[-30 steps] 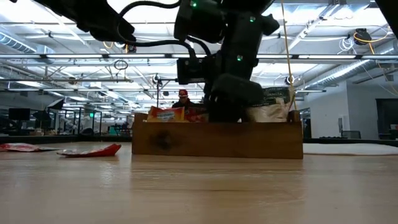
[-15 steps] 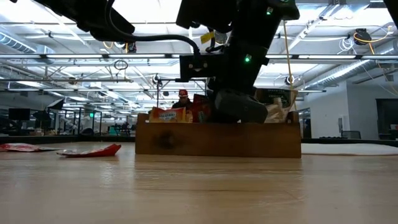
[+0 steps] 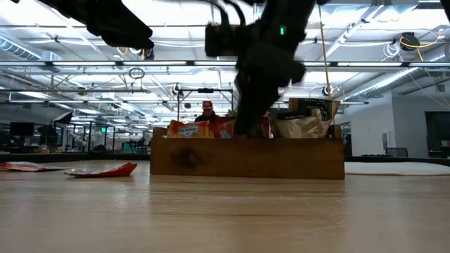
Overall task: Pick & Place Tea
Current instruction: Put the red tea bag into the middle section of the wooden organizer
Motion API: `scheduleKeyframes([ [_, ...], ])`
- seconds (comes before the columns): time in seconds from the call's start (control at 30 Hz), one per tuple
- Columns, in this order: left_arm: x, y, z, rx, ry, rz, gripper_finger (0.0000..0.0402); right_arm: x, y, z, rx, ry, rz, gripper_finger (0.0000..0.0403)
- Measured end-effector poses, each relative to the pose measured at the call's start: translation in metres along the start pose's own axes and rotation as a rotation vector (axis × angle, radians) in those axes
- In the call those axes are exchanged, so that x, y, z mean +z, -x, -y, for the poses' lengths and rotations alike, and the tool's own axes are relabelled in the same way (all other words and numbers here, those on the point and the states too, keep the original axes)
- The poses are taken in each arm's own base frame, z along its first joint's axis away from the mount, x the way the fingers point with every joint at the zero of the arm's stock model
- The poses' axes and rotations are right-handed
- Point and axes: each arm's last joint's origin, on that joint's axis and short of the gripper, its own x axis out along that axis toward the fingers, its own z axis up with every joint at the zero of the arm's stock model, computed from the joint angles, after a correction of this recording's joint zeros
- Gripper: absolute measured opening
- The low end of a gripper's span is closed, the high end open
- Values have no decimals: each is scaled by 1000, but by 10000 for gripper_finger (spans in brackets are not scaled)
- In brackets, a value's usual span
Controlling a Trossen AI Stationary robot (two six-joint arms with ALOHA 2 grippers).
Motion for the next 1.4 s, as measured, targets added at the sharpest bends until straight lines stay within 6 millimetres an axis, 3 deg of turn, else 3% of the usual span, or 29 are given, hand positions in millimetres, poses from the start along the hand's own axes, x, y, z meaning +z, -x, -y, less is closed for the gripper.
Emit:
scheduleKeyframes([
  [0.27, 0, 0, 0, 0, -1, -1, 310, 20, 39, 11, 31, -22, 231, 0],
  [0.4, -5, 0, 0, 2, 2, -45, 310, 29, 43, 8, 41, -2, 326, 0],
  [0.63, -26, 2, -4, 28, 101, -246, 310, 30, 43, 9, 35, 10, 339, 0],
  [0.8, -50, 8, -2, -39, 265, -536, 310, 30, 40, 8, 29, 47, 350, 0],
  [1.13, -92, 11, -3, 237, 528, -1093, 310, 2, 3, 5, 9, 115, 407, 0],
  [1.4, -114, -9, 5, 289, 474, -1311, 310, -8, -8, 1, 12, 112, 465, 0],
])
